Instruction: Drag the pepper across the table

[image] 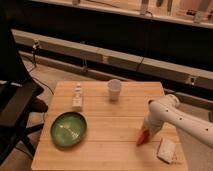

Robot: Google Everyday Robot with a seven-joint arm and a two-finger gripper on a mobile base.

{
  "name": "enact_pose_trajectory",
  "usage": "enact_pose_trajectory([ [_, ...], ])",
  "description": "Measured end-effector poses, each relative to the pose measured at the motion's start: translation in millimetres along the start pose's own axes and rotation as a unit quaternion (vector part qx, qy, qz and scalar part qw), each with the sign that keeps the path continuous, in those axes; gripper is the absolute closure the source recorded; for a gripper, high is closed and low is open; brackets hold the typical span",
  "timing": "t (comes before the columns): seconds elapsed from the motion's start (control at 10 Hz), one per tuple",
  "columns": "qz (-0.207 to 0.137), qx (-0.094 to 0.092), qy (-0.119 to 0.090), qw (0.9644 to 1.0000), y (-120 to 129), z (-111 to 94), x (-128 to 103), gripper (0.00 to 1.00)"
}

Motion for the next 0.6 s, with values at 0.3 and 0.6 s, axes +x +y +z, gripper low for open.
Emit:
enact_pose_trajectory([
  [0.3, 0.001, 0.002, -0.001, 1.0, -2.0, -0.9, 4.0, 1.0],
  [0.6, 0.006, 0.004, -0.001, 1.0, 0.3, -2.9, 9.0, 1.0],
])
